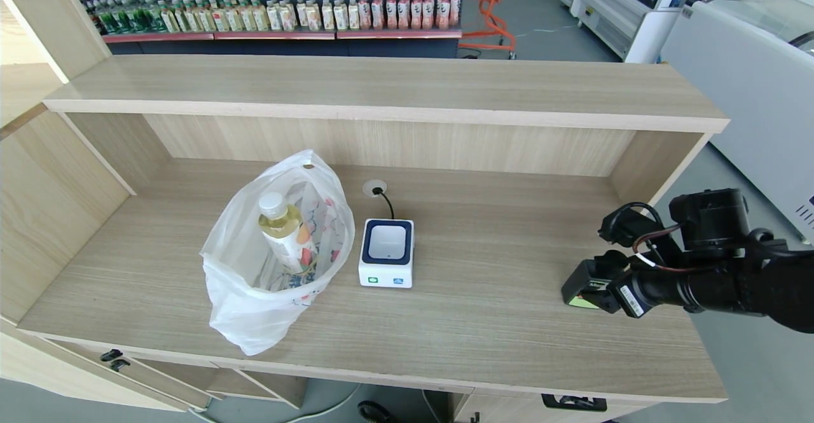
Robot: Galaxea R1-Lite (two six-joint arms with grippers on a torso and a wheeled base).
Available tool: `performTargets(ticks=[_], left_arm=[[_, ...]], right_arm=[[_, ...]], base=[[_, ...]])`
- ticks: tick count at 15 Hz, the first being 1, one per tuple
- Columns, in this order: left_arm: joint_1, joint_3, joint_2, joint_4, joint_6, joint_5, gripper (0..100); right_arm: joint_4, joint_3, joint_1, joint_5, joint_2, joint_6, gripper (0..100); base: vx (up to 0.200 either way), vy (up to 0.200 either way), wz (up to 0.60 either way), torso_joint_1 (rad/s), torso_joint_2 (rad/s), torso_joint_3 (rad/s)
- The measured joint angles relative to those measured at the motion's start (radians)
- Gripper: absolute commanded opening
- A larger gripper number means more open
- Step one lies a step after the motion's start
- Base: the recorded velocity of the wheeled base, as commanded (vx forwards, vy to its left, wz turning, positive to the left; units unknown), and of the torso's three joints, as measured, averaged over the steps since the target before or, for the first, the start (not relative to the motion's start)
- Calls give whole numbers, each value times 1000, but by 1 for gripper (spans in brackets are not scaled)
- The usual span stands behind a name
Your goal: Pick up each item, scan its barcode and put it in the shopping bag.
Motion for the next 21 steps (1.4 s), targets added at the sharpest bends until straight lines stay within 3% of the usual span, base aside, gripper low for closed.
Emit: performTargets(ticks=[5,6,13,17,19,21], left_arm=[[-1,0,0,0,0,0,100],[-1,0,0,0,0,0,100],[0,0,0,0,0,0,100],[-1,0,0,0,0,0,100],[0,0,0,0,0,0,100],[-1,0,0,0,0,0,100]], right_arm=[[-35,-42,31,4,66,0,100],[-35,-47,37,3,76,0,0],[-41,-54,70,3,109,3,0],[-121,-30,84,3,37,0,0],[-171,30,84,1,-51,-31,0],[-300,181,72,2,-168,-158,0]], base=[[0,0,0,0,0,0],[0,0,0,0,0,0],[0,0,0,0,0,0],[0,0,0,0,0,0],[0,0,0,0,0,0],[0,0,0,0,0,0]])
